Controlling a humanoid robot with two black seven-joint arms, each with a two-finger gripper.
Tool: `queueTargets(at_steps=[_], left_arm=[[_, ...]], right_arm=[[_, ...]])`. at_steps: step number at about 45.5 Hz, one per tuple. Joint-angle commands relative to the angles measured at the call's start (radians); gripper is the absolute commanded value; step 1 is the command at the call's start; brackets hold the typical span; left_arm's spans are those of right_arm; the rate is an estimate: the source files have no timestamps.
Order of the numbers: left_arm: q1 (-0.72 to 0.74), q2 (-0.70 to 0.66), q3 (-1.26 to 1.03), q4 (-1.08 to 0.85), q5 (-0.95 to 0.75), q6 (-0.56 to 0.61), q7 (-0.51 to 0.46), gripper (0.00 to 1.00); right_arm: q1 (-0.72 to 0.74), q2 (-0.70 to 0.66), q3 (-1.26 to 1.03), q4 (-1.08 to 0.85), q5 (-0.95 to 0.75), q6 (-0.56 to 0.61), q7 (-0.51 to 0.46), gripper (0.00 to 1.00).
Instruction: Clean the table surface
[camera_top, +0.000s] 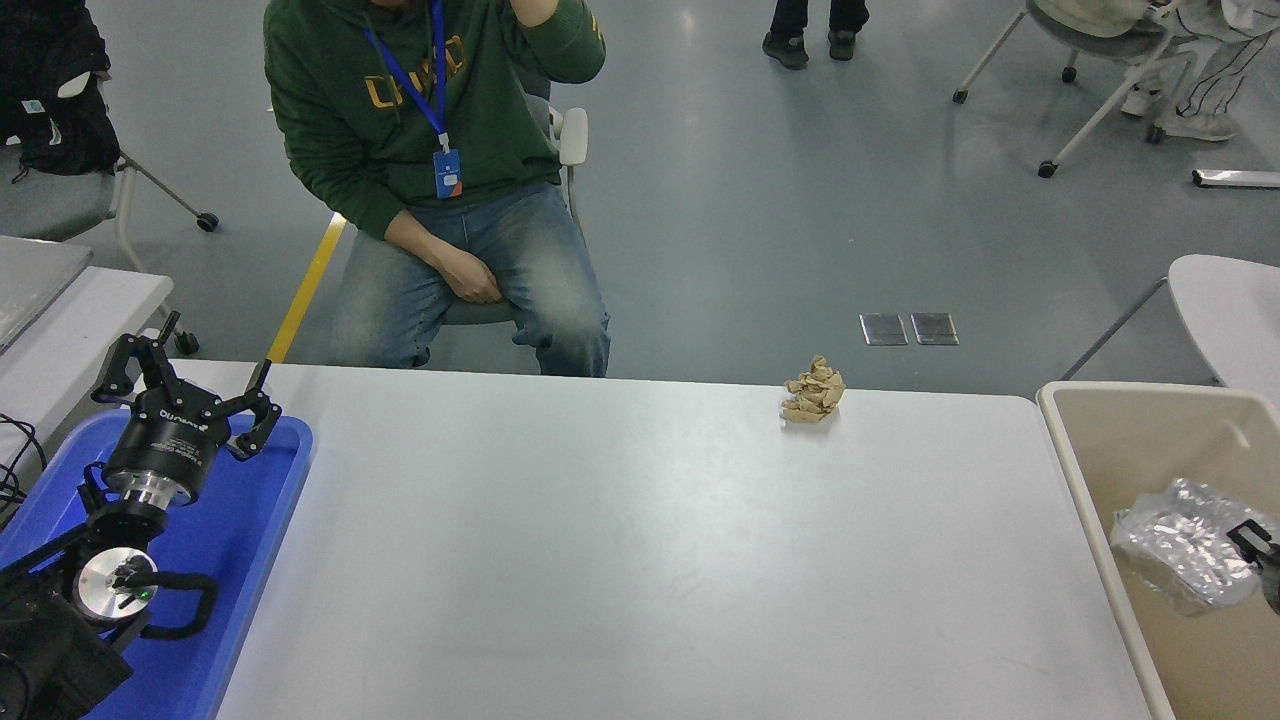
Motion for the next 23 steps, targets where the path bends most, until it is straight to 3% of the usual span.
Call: queueTargets(at_steps=[1, 12, 23], left_arm=[[0.000, 0.000, 0.000, 0.000, 0.000, 0.000, 0.000, 1.00], [0.000, 0.000, 0.000, 0.000, 0.000, 0.000, 0.000, 1.00], [0.000, 0.000, 0.000, 0.000, 0.000, 0.000, 0.000, 1.00]], right_arm=[[0.007, -0.017, 0.013, 0.000, 0.049, -0.006, -0.002, 1.00], [0.035, -0.096, 0.017, 0.057, 0.067, -0.004, -0.001, 1.00], [0.072, -0.358, 0.073, 0.414, 0.086, -0.007, 0.004, 1.00]])
